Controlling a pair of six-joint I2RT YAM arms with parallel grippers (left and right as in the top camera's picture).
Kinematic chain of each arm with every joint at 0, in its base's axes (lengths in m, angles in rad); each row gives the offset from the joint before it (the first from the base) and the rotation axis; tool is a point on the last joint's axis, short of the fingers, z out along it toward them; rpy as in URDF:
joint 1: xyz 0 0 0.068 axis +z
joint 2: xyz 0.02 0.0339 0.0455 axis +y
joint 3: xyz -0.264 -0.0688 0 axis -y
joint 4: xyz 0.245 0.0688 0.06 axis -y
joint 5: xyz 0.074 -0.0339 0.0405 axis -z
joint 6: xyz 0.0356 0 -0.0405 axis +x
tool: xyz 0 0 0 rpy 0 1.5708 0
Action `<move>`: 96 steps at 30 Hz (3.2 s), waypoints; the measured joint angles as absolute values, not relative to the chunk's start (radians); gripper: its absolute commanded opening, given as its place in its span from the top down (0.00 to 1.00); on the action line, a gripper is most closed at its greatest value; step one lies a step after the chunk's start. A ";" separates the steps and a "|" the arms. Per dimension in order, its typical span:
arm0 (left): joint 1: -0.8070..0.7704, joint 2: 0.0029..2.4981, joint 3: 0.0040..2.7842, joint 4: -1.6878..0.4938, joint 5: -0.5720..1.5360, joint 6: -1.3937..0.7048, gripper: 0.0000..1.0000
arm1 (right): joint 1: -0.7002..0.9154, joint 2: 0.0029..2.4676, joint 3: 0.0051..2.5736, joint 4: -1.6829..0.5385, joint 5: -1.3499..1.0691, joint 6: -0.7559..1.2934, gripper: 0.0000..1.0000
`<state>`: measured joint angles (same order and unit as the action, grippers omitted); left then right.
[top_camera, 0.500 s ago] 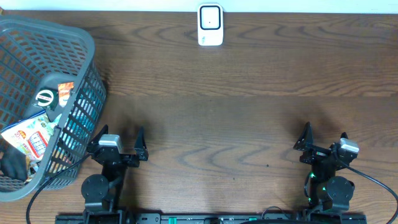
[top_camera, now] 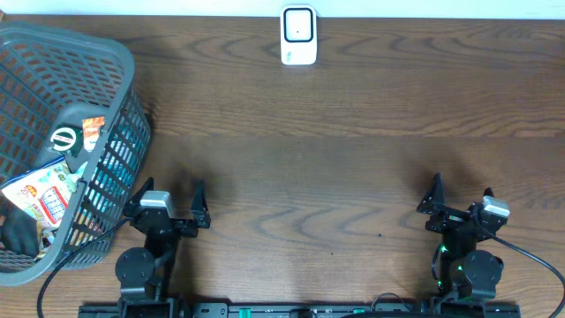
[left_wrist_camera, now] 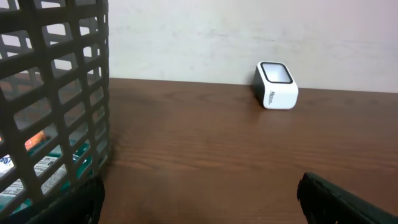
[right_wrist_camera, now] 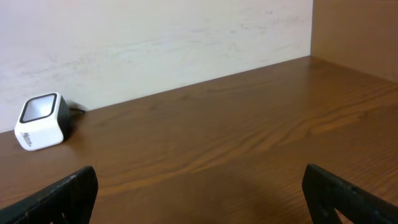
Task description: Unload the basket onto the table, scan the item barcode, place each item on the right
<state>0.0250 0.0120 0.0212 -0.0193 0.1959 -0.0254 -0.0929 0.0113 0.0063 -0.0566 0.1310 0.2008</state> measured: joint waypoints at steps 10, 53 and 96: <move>0.025 0.012 0.021 -0.019 0.196 -0.025 0.02 | -0.093 0.011 0.006 -0.057 0.131 0.201 0.01; 0.024 0.013 0.019 0.013 0.219 -0.037 0.02 | -0.093 0.011 0.006 -0.057 0.131 0.201 0.01; 0.524 1.203 1.609 -1.091 -0.146 -0.208 0.02 | -0.093 0.015 0.006 -0.057 0.131 0.201 0.01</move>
<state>0.5240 1.2034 1.6089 -1.0908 -0.1459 -0.2085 -0.0929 0.0151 0.0063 -0.0570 0.1307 0.2008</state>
